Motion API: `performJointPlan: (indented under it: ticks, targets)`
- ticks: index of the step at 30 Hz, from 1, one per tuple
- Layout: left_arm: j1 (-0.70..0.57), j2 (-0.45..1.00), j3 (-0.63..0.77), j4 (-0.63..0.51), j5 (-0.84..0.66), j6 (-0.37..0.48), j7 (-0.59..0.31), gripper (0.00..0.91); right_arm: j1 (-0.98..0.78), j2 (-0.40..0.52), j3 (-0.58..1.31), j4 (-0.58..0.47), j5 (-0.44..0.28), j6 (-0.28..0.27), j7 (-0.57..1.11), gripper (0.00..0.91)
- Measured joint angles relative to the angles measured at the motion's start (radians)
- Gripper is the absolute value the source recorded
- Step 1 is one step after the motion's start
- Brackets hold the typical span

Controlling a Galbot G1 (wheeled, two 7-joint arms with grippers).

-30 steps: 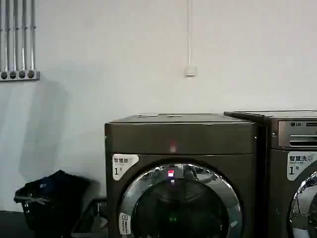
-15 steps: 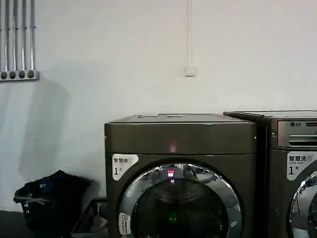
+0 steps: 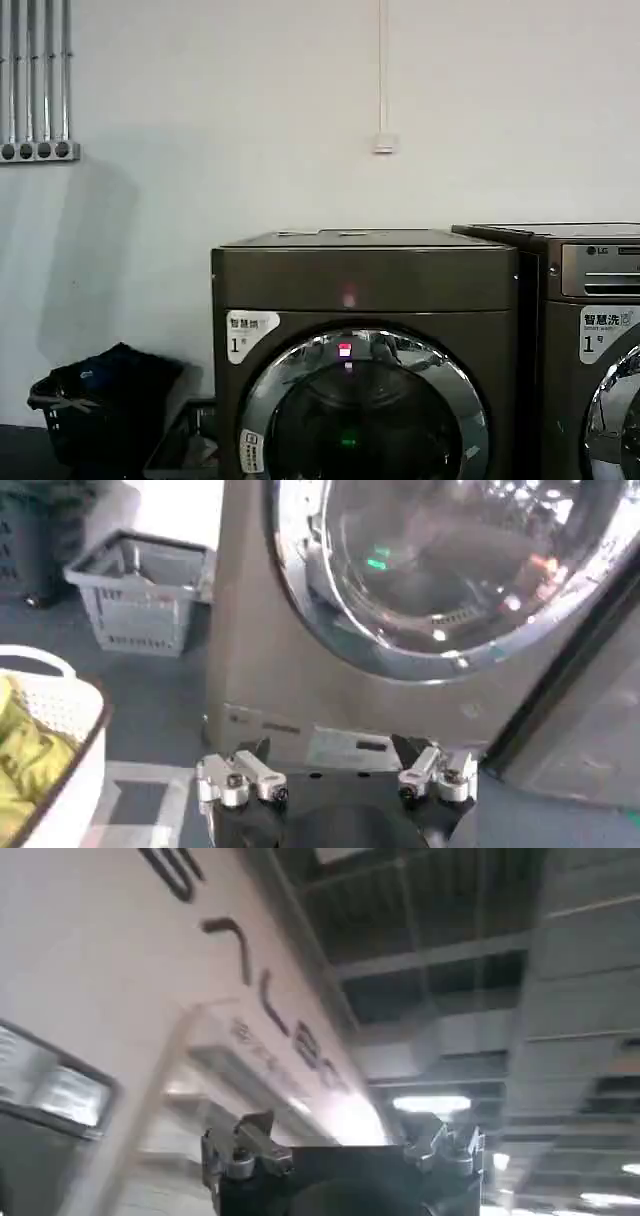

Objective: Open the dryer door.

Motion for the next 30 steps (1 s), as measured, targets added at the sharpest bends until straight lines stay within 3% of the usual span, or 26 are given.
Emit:
performJointPlan:
  ticks: [14, 30]
  targets:
    - [-0.004, 0.011, -0.144, -0.019, -0.053, 0.0, 0.007, 0.907, 0.103, -0.145, -0.426, 0.136, -0.055, -0.012, 0.001, 0.907]
    - [0.009, -0.006, -0.297, -0.038, -0.105, 0.0, 0.005, 0.907, 0.341, -0.312, -0.934, 0.134, -0.035, 0.008, -0.033, 0.907]
